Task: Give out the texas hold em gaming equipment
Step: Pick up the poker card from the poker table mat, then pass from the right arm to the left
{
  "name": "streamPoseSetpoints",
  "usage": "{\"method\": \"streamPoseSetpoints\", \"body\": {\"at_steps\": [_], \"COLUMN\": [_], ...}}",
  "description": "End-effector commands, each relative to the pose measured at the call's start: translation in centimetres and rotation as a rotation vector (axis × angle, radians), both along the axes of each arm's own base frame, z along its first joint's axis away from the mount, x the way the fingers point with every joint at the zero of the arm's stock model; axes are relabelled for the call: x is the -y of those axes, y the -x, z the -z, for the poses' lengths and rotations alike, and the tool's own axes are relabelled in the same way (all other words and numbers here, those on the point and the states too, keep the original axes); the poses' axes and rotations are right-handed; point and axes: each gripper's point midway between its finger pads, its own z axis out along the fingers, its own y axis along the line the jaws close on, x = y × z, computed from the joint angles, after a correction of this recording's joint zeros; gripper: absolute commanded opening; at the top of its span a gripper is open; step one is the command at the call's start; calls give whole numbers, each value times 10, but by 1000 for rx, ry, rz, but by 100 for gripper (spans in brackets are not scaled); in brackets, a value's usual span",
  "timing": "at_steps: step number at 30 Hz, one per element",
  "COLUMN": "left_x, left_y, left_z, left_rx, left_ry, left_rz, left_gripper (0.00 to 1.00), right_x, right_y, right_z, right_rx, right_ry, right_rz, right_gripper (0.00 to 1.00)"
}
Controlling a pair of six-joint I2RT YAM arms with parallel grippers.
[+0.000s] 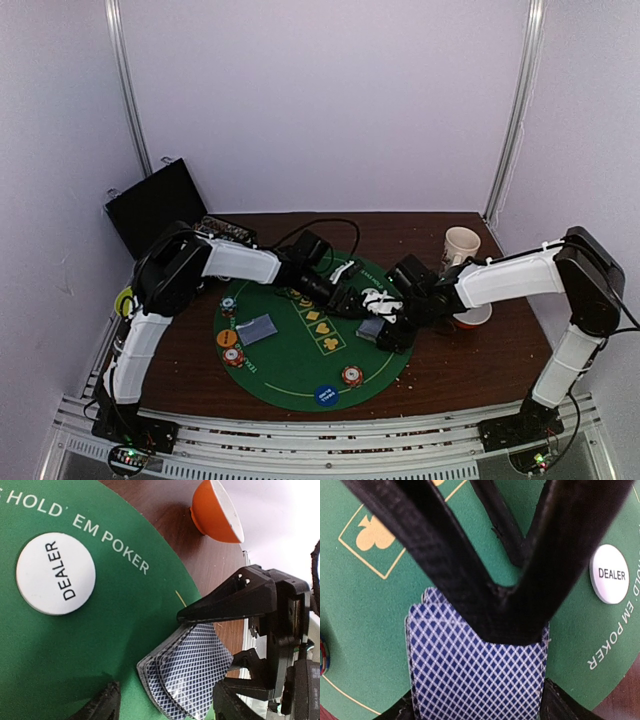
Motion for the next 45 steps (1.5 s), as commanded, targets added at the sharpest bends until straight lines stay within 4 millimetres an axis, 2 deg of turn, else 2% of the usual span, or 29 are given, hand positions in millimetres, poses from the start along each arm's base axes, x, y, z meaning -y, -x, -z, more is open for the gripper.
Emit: {"method": "streamPoseSetpoints", "body": {"at_steps": [1, 7, 12, 17, 23, 30, 34, 40, 43, 45], "left_x": [-2, -1, 0, -2, -1, 5, 7, 7, 6, 4], "left_y": [11, 11, 12, 17, 18, 20, 27, 38, 43, 44], "left_z": [31, 28, 30, 30, 18, 1, -15, -43, -51, -53], "left_rx": [-50, -48, -57, -72, -75, -88, -93, -110, -126, -131], "left_ry": [-63, -58, -55, -47, -12, 55, 127, 244, 278, 286], "left_rz": [0, 2, 6, 17, 26, 50, 85, 146, 167, 170], "left_gripper": [64, 61, 64, 67, 69, 68, 52, 21, 0, 0], "right_x": [-2, 3, 0, -7, -7, -9, -14, -18, -18, -19], "right_y": [0, 3, 4, -6, -13, -18, -22, -29, -33, -33], "right_z": [14, 12, 4, -20, -42, -55, -63, -66, -68, -69], "right_rx": [-9, -10, 52, 207, 312, 380, 413, 438, 450, 452], "right_ry": [33, 47, 68, 44, 40, 49, 36, 52, 55, 53], "right_rz": [-36, -35, -61, -82, -94, -106, -113, -115, -107, -106], "right_gripper": [73, 59, 58, 52, 51, 51, 53, 53, 53, 52]}}
